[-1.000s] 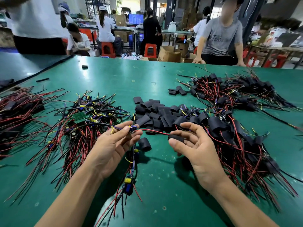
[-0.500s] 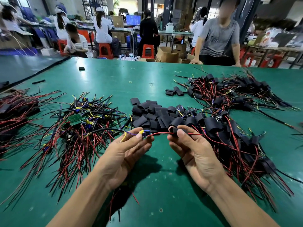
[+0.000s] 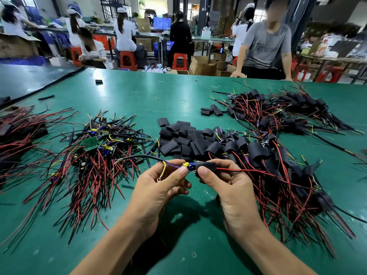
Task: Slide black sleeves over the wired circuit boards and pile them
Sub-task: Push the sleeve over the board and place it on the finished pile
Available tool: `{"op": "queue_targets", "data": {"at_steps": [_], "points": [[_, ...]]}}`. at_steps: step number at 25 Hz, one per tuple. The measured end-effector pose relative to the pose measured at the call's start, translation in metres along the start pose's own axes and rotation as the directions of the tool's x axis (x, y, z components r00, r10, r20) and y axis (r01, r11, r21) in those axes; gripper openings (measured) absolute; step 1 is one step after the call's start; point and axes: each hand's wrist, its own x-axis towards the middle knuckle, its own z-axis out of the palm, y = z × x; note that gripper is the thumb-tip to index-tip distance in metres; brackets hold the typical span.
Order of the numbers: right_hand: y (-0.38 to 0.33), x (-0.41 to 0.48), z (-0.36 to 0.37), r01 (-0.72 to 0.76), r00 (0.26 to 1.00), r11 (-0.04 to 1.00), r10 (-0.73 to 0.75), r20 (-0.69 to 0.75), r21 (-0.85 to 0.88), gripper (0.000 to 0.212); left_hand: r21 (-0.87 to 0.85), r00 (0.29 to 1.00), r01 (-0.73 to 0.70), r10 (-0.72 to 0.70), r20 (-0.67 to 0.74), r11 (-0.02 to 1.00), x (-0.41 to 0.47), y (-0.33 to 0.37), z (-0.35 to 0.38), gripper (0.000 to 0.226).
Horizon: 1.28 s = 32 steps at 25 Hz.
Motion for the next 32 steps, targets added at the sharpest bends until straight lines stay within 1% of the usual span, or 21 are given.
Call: {"op": "queue_targets", "data": {"at_steps": [3, 4, 5, 7, 9, 12, 14, 16, 19, 22, 25, 28, 32], "points": [[0.005, -0.002, 0.004, -0.058, 0.998, 0.994, 0.059, -0.012, 0.096, 0.047, 0.072, 0.998, -0.059, 0.061, -0.035, 0.996, -0.001, -0.001, 0.001, 0.043], [0.006, -0.003, 0.004, -0.078, 0.997, 0.99, 0.08, -0.01, 0.117, 0.046, 0.097, 0.996, -0.077, 0.081, -0.043, 0.992, -0.001, -0.001, 0.0, 0.045], [0.007, -0.003, 0.005, -0.091, 0.996, 0.988, 0.092, -0.002, 0.126, 0.041, 0.123, 0.994, -0.096, 0.102, -0.043, 0.988, -0.001, -0.002, -0.001, 0.044], [0.008, -0.004, 0.005, -0.092, 0.996, 0.988, 0.092, 0.007, 0.124, 0.034, 0.187, 0.99, -0.136, 0.142, -0.02, 0.973, -0.001, -0.003, -0.002, 0.034], [0.006, -0.002, 0.003, -0.074, 0.997, 0.992, 0.074, 0.01, 0.106, 0.038, 0.247, 0.987, -0.159, 0.158, 0.026, 0.956, -0.002, -0.002, -0.003, 0.024], [0.002, -0.001, 0.001, -0.053, 0.997, 0.998, 0.05, 0.059, 0.041, 0.041, 0.239, 0.992, -0.118, 0.104, 0.069, 0.964, -0.001, -0.001, -0.005, 0.024], [0.001, -0.002, 0.002, -0.036, 0.995, 0.999, 0.038, 0.095, -0.026, 0.036, 0.218, 0.995, -0.082, 0.068, 0.07, 0.972, -0.002, 0.001, -0.004, 0.026], [0.002, -0.004, 0.003, -0.037, 0.99, 0.994, 0.05, 0.13, -0.098, 0.035, 0.212, 0.995, -0.084, 0.072, 0.065, 0.974, -0.003, 0.002, -0.003, 0.025], [0.005, -0.006, 0.001, -0.091, 0.98, 0.97, 0.127, 0.151, -0.225, 0.051, 0.254, 0.992, -0.127, 0.118, 0.05, 0.959, -0.004, 0.005, -0.002, 0.024], [0.011, -0.007, -0.001, -0.115, 0.974, 0.958, 0.161, 0.162, -0.263, 0.058, 0.291, 0.987, -0.162, 0.151, 0.059, 0.943, -0.007, 0.004, -0.001, 0.021], [0.015, -0.007, 0.0, -0.093, 0.976, 0.957, 0.142, 0.163, -0.274, 0.054, 0.359, 0.981, -0.193, 0.167, 0.101, 0.913, -0.007, 0.001, -0.001, 0.021], [0.015, -0.008, 0.001, -0.07, 0.974, 0.943, 0.134, 0.182, -0.324, 0.046, 0.421, 0.982, -0.185, 0.145, 0.125, 0.888, -0.005, 0.003, -0.006, 0.021], [0.009, -0.009, -0.001, -0.072, 0.966, 0.921, 0.16, 0.201, -0.383, 0.043, 0.447, 0.983, -0.173, 0.125, 0.136, 0.878, -0.004, 0.005, -0.008, 0.019]]}}
